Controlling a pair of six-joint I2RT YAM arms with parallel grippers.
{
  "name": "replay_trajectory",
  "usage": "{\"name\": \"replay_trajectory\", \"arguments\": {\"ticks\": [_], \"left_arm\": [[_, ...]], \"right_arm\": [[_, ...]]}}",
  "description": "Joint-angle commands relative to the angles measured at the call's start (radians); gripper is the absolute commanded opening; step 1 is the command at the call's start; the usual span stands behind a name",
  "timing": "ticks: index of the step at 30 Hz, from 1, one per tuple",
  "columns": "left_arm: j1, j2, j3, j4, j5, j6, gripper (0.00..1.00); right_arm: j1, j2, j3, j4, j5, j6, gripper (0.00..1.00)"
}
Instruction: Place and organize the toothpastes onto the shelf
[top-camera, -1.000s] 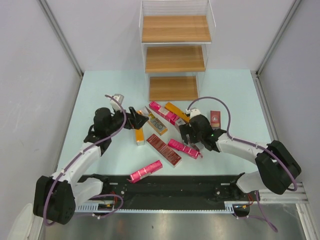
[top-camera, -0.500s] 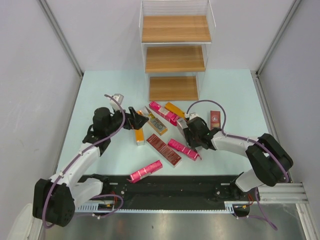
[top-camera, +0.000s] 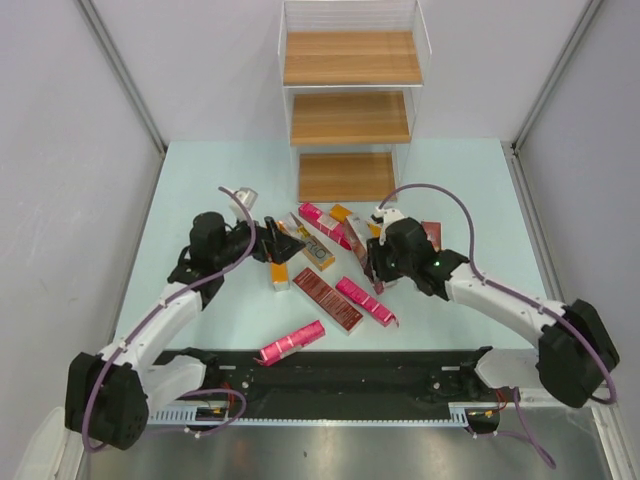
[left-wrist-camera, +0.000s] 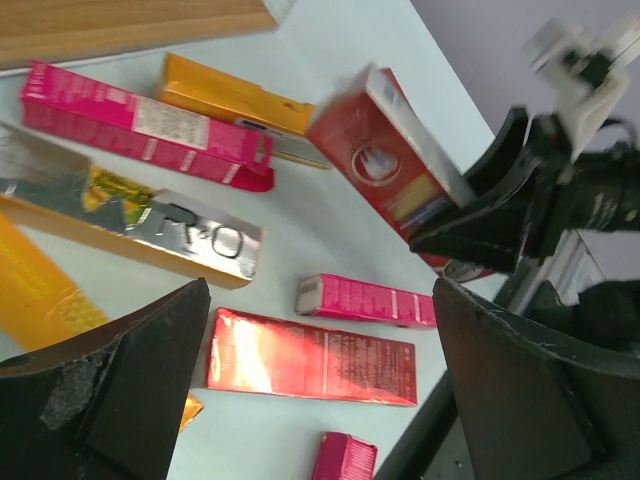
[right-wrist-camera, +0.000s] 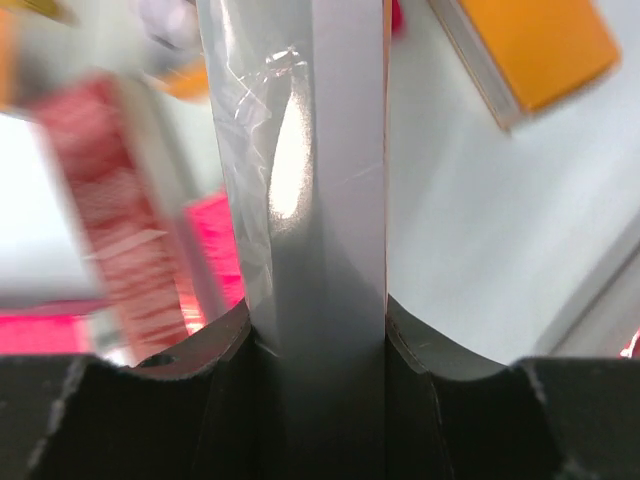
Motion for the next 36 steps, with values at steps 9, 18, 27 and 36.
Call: {"name": "replay_trajectory", "arguments": {"ticks": [9,18,27,36], "left_arm": [[-0.152,0.234,0.047,0.509,0.345,-0.164,1.0],[-0.204,0.311,-0.005,0.999,0.428,-0.369,1.0],[-0.207,0.558,0.029,1.605,0.455,-0.777,0.51],[-0.213,0.57,0.063,1.603,0.454,-0.802,0.19]], "right_arm": [[-0.02,-0.239,0.091,0.239,-0.555,0.127,0.34],[-0.017,-0.247,0.091,0.262,-0.617,0.179,0.34],[0.034,-0.227,0.091,0.314,-0.611,0.214,0.34],[0.043,-0.239,0.091,0.267,-0.591,0.188,0.55]]}}
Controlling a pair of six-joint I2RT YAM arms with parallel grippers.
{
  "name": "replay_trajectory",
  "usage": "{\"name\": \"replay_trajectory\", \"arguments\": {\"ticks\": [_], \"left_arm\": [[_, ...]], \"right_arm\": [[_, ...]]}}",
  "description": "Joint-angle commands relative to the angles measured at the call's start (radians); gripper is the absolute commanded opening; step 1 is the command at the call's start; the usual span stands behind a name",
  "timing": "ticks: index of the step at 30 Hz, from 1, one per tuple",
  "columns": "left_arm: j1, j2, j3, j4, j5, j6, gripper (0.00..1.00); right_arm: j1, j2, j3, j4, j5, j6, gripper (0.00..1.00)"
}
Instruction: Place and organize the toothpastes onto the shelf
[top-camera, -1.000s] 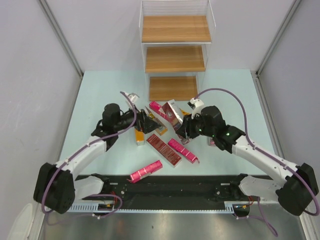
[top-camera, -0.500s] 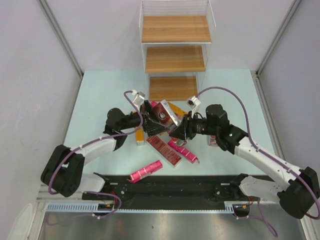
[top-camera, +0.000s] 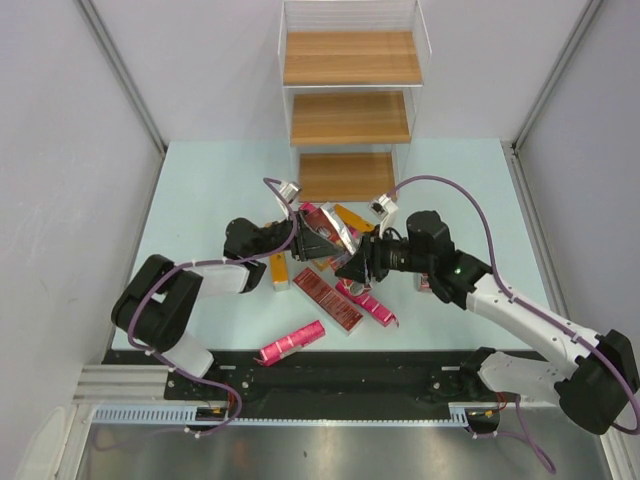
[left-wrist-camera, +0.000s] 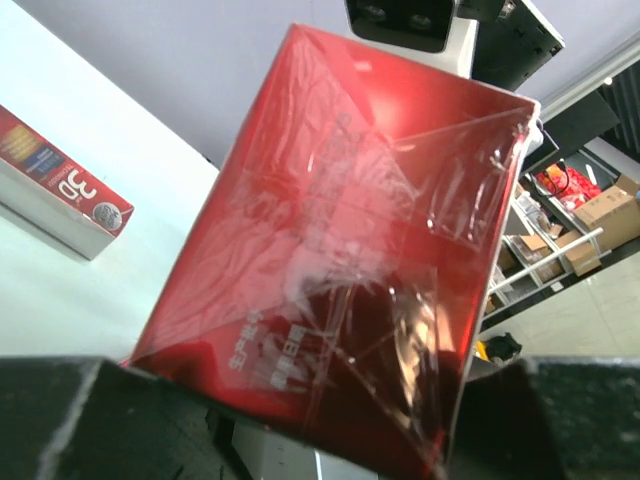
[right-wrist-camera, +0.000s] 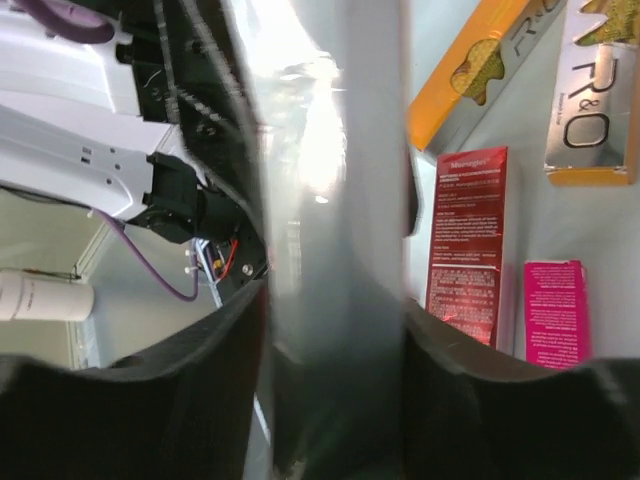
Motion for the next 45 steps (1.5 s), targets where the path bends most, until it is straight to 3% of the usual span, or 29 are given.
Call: {"name": "replay_trajectory", "arguments": {"ticks": [1,2,5,9,16,21,23,25,31,34,36,37,38,39,40,41,42,43,44,45], "left_arm": [[-0.007,-0.009,0.037,0.374,-0.003,-0.016,0.18],[-0.005,-0.015,0.041,0.374,0.002,-0.024,0.17],[0.011,-0.029,0.055,0.374,0.032,-0.054,0.17],[0.047,-0.054,0.066,0.373,0.083,-0.077,0.16],[0.065,-0.086,0.094,0.338,0.132,-0.096,0.17],[0.067,-0.114,0.101,0.249,0.131,-0.047,0.17],[0.065,-0.118,0.098,0.241,0.129,-0.036,0.18],[0.065,-0.121,0.095,0.241,0.128,-0.036,0.2],[0.067,-0.128,0.086,0.25,0.123,-0.036,0.31],[0.068,-0.153,0.071,0.23,0.106,-0.01,0.45],[0.073,-0.181,0.068,0.172,0.095,0.03,0.64],[0.076,-0.199,0.065,0.063,0.091,0.1,0.73],[0.077,-0.25,0.068,-0.016,0.076,0.152,0.88],[0.077,-0.279,0.072,-0.123,0.062,0.305,0.95],[0.077,-0.319,0.086,-0.443,0.03,0.416,1.0],[0.077,-0.359,0.109,-0.659,-0.028,0.543,1.0],[0.07,-0.434,0.18,-0.872,-0.261,0.673,1.0],[0.059,-0.459,0.216,-1.169,-0.408,0.854,1.0],[0.048,-0.476,0.263,-1.26,-0.541,0.896,1.0],[0.048,-0.494,0.281,-1.326,-0.787,0.924,1.0]], "right_arm": [[0.028,-0.039,0.046,0.037,-0.036,-0.016,0.59],[0.027,-0.05,0.046,0.028,-0.014,-0.019,0.69],[0.025,-0.085,0.046,-0.015,0.035,-0.044,0.82],[0.004,-0.134,0.046,-0.067,0.06,-0.061,0.86],[-0.019,-0.154,0.046,-0.17,0.047,-0.076,0.83],[-0.01,-0.145,0.046,-0.221,0.07,-0.082,0.76],[-0.004,-0.151,0.046,-0.227,0.075,-0.084,0.62],[-0.005,-0.168,0.046,-0.235,0.093,-0.084,0.6],[-0.005,-0.195,0.046,-0.231,0.092,-0.074,0.29],[-0.005,-0.2,0.046,-0.231,0.092,-0.064,0.28],[-0.014,-0.209,0.048,-0.23,0.095,-0.056,0.28],[-0.019,-0.209,0.046,-0.228,0.098,-0.051,0.26],[-0.025,-0.212,0.048,-0.225,0.099,-0.044,0.25],[-0.043,-0.217,0.048,-0.218,0.096,-0.039,0.24],[-0.053,-0.22,0.048,-0.213,0.096,-0.035,0.23],[-0.07,-0.223,0.049,-0.207,0.095,-0.025,0.22],[-0.083,-0.22,0.051,-0.195,0.092,-0.021,0.2],[-0.108,-0.218,0.054,-0.19,0.096,-0.015,0.18],[-0.122,-0.215,0.056,-0.186,0.096,-0.013,0.18],[-0.132,-0.209,0.059,-0.169,0.087,-0.007,0.18]]}}
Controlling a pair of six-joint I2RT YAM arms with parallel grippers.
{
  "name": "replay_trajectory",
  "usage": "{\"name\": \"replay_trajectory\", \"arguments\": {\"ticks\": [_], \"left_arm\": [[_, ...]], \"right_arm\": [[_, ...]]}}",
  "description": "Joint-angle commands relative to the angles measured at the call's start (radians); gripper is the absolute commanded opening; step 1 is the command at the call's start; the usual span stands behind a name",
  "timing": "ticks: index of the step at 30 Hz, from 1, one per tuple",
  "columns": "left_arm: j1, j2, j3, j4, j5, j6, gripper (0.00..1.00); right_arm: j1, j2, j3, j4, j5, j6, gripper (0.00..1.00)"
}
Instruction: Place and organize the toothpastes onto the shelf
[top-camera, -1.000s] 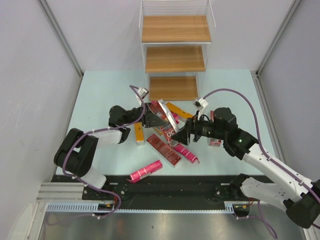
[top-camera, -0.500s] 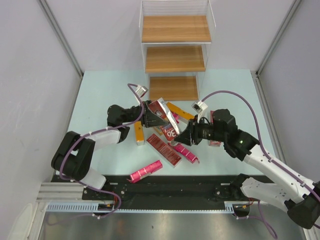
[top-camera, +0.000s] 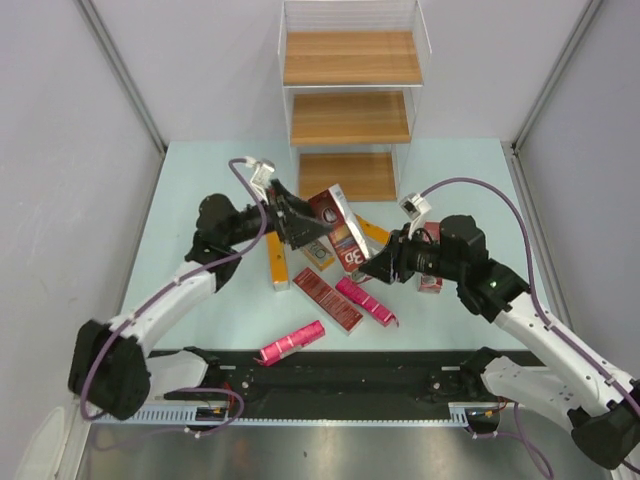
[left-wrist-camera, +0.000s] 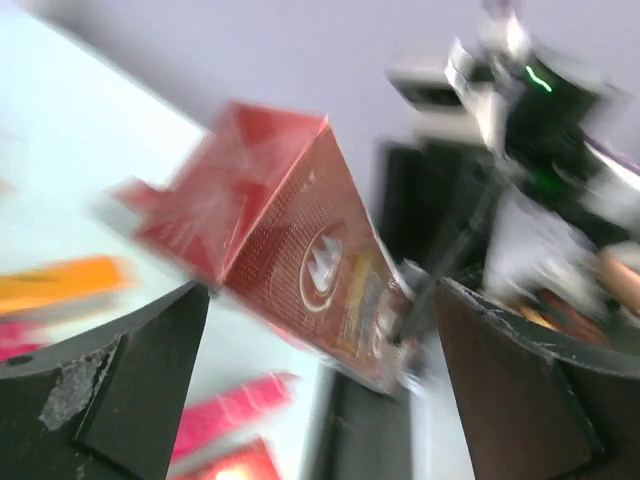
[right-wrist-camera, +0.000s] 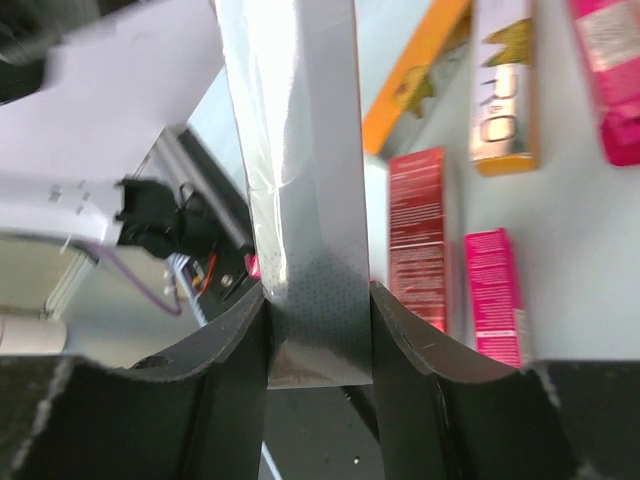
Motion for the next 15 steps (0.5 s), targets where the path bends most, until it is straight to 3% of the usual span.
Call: {"name": "replay_trajectory", "arguments": {"ticks": [1,3,5,15], "left_arm": [[-0.01,-0.121,0.171,-0.756,-0.76,0.456,0.99],[-0.01,-0.148,0.186,-0.82,-1.005,0.449,1.0],[-0.01,-0.182,0.156,-0.836,-1.063,0.441,1.0],[-0.01,-0.329,0.071,-0.753,-0.979,0.426,1.0]], "right_arm": [[-0.084,0.013,0.043,0.041,0.006,0.045,0.18],[-0.101,0.033,0.049,0.074,-0.028,0.056,0.18],[-0.111,0.07,0.072,0.087,-0.042,0.056,0.18],[-0.134,0.22,0.316,0.098,-0.016,0.05,0.13]]}}
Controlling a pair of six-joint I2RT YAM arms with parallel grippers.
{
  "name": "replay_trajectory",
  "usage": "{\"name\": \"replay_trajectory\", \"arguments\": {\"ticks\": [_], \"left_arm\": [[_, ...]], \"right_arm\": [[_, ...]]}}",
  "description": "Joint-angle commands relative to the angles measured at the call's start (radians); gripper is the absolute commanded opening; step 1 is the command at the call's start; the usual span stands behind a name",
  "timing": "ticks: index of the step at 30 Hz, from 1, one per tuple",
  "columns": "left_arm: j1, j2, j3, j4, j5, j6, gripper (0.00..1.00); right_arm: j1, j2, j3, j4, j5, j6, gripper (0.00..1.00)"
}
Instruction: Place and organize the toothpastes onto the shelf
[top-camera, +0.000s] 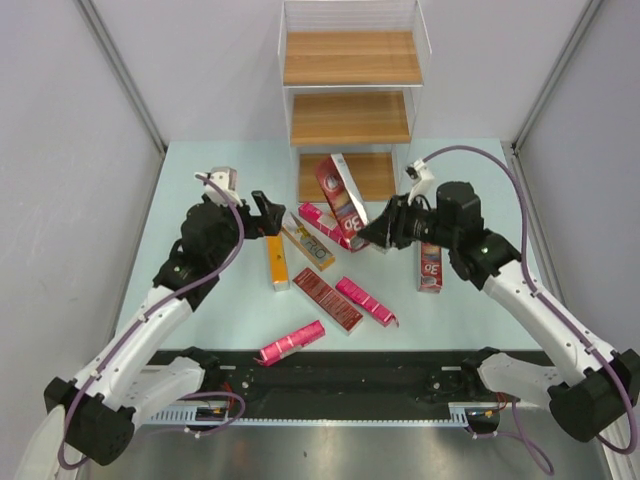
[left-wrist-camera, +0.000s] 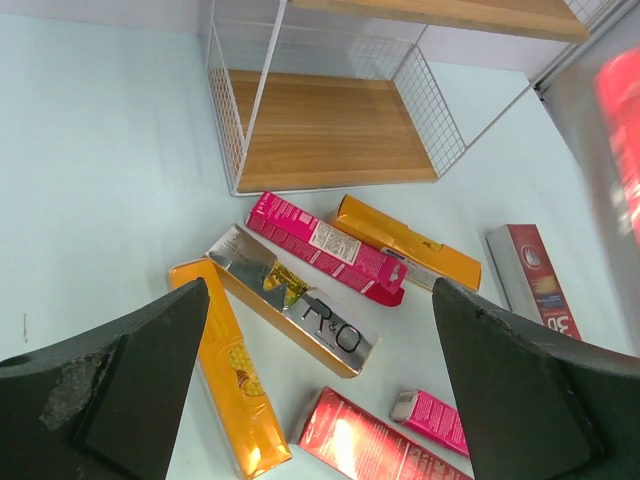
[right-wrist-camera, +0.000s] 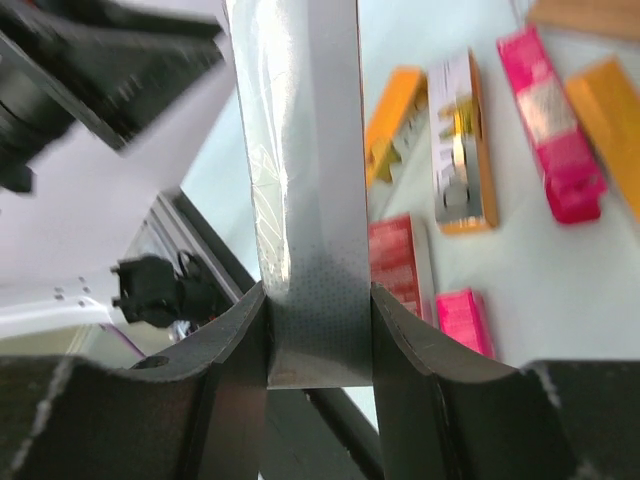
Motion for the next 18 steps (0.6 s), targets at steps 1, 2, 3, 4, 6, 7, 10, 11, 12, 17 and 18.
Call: {"name": "replay_trajectory", "arguments": {"ticks": [1,2,3,4,6,7,10,11,12,17,18], "left_arm": [[-0.003,-0.059,0.004,-0.008,-0.014,0.032,1.0],[-0.003,-0.067,0.004,-0.008,-0.008,0.032,1.0],[-0.003,-0.07,0.003,-0.009,-0.005,0.031,1.0],[-0.003,-0.075,0.003,-0.011,-0.002,0.031,1.0],[-0.003,-0.075,0.001,-0.014,0.005,0.031,1.0],[-0.003,-0.075,0.001,-0.014,0.009,0.031,1.0],[-0.003,-0.069,0.006,-0.013,0.027,0.031,1.0],[-0.003,-0.065,0.009,-0.008,0.044,0.038,1.0],[-0.003,-0.059,0.012,0.001,0.073,0.043,1.0],[-0.007,-0.038,0.042,0.003,0.162,0.057,1.0],[-0.007,-0.039,0.046,-0.005,0.165,0.058,1.0]], "right_arm": [[-0.013,0.054,0.209,0.101,-0.002,0.015,0.13],[-0.011,0.071,0.233,0.104,0.004,0.021,0.13],[-0.011,0.109,0.263,0.115,0.013,0.026,0.13],[-0.013,0.127,0.314,0.123,0.019,0.029,0.13],[-0.013,0.193,0.374,0.139,0.051,0.05,0.12],[-0.013,0.218,0.406,0.139,0.061,0.056,0.12],[-0.013,0.346,0.581,0.123,0.097,0.067,0.11],[-0.013,0.385,0.686,0.089,0.105,0.064,0.11],[-0.013,0.425,0.763,0.057,0.145,0.052,0.12],[-0.04,0.695,1.133,-0.078,0.168,0.093,0.12],[-0.045,0.718,1.196,-0.074,0.166,0.108,0.12]]}}
